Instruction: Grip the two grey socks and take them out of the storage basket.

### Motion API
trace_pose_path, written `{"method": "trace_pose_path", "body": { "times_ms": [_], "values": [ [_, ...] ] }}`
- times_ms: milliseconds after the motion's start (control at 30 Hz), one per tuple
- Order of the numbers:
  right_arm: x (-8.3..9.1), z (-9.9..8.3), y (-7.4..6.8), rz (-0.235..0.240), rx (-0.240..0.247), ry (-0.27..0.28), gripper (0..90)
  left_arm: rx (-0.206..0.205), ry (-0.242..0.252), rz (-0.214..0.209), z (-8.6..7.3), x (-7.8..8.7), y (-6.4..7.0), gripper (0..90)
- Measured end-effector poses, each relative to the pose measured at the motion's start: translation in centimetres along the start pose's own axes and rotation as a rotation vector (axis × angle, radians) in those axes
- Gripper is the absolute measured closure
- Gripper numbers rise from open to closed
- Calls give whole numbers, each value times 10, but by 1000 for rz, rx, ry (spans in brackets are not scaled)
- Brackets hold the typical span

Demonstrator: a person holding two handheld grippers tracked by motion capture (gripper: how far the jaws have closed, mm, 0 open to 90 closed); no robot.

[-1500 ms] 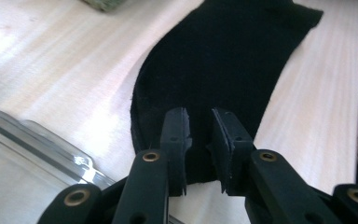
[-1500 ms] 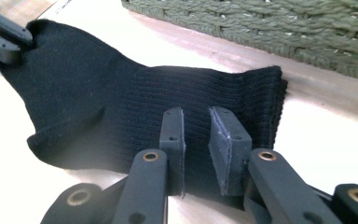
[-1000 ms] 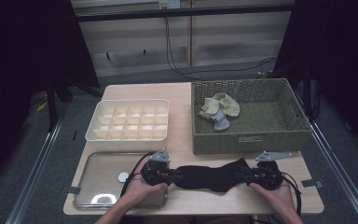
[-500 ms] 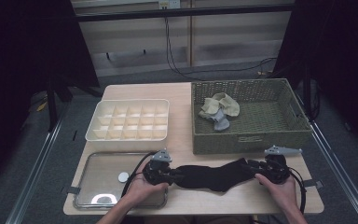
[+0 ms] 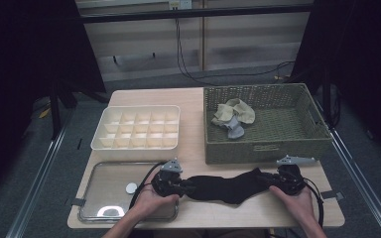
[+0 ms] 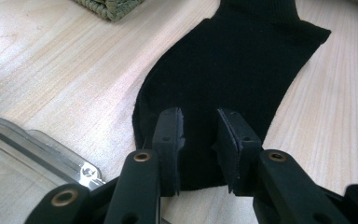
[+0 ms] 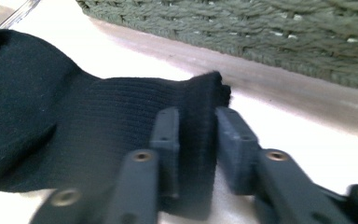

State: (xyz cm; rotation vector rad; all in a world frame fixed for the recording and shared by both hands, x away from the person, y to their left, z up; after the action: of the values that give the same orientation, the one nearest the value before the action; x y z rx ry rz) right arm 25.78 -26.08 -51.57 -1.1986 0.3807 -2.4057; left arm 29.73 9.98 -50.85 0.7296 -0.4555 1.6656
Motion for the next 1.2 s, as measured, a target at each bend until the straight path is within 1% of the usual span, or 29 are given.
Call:
{"method": "trace_pose_path", "body": {
  "times_ms": [33, 67, 100, 167, 233, 267, 300, 333, 367, 400, 467, 533, 567, 600, 633, 700, 733, 800, 833, 867, 900, 933, 967, 1000, 1033, 1067, 1100, 1167, 1200],
  "values": [
    [0, 0, 0, -1, -3, -1, 768, -6, 1, 2, 0, 0, 0, 689],
    [0, 0, -1, -1, -15, -2, 792, -4, 6, 1, 0, 0, 1, 689],
    [-1, 0, -2, 1, -13, -1, 804, -6, 4, -3, 0, 0, 1, 690],
    [0, 0, -2, 5, -19, 2, 819, -8, -4, -10, 0, 1, 1, 695],
    [1, 1, -1, 16, -28, 9, 828, 2, 10, -10, 0, 1, 1, 696],
    [1, 1, -1, 23, -32, 12, 829, -8, 3, -9, 1, 3, 0, 695],
    [2, 1, 0, 30, -31, 17, 830, 3, 27, -4, 1, 3, 0, 691],
    [3, 1, 0, 30, -37, 20, 830, -2, 20, -2, 1, 6, -1, 687],
    [4, 2, -1, 32, -39, 26, 830, 3, 33, 2, 2, 7, -1, 681],
    [5, 2, 0, 32, -37, 28, 830, 7, 34, 3, 2, 10, -2, 675],
    [7, 2, -1, 42, -41, 33, 830, 17, 49, 18, 1, 14, -5, 668],
    [9, 2, 0, 48, -37, 47, 830, 27, 48, 36, 0, 17, -9, 637],
    [10, 3, 0, 52, -37, 52, 830, 34, 42, 42, 0, 17, -10, 593],
    [10, 3, 0, 54, -39, 55, 830, 30, 32, 53, 0, 17, -11, 541],
    [11, 3, 0, 58, -43, 55, 830, 29, 25, 56, 0, 17, -11, 518],
    [12, 3, -1, 63, -41, 66, 830, 37, 22, 60, 0, 14, -11, 509],
    [13, 4, -2, 67, -37, 73, 830, 28, 11, 60, -1, 12, -12, 516],
    [14, 5, -4, 78, -36, 79, 830, 25, -5, 51, -1, 10, -12, 548],
    [14, 5, -4, 78, -39, 79, 830, 28, 0, 48, -2, 9, -11, 564],
    [15, 5, -4, 84, -38, 81, 830, 41, -6, 42, -2, 8, -10, 584],
    [15, 5, -3, 87, -36, 82, 830, 36, -2, 37, -3, 7, -9, 605],
    [16, 6, -4, 90, -35, 82, 829, 24, -12, 36, -4, 7, -8, 622],
    [17, 7, -4, 94, -30, 80, 829, 23, -11, 31, -4, 6, -7, 632],
    [19, 8, -5, 91, -24, 83, 829, 24, -10, 25, -4, 5, -6, 645],
    [20, 9, -5, 100, -27, 87, 830, 32, -9, 25, -4, 5, -5, 650],
    [21, 10, -6, 106, -28, 92, 829, 30, -11, 24, -4, 4, -4, 657],
    [22, 11, -6, 102, -24, 92, 829, 33, -9, 19, -4, 3, -4, 664],
    [24, 12, -8, 114, -30, 101, 830, 46, -25, 18, -3, 1, -4, 669],
    [25, 13, -9, 121, -31, 104, 829, 48, -22, 17, -3, 0, -3, 669]
  ]
}}
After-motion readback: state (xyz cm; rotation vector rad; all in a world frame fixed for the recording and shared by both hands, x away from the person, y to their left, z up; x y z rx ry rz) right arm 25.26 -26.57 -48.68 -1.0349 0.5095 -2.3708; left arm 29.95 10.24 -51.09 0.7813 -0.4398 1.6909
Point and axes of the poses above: each handheld gripper's, and its own axes: x roughly backward along the jaws, z roughly out of its top, y roughly to its right, the point moved 2 cm from there along -x, roughly forward along the jaws, and after that the axes turned 14 degrees about -x, right-handed, at the moved point
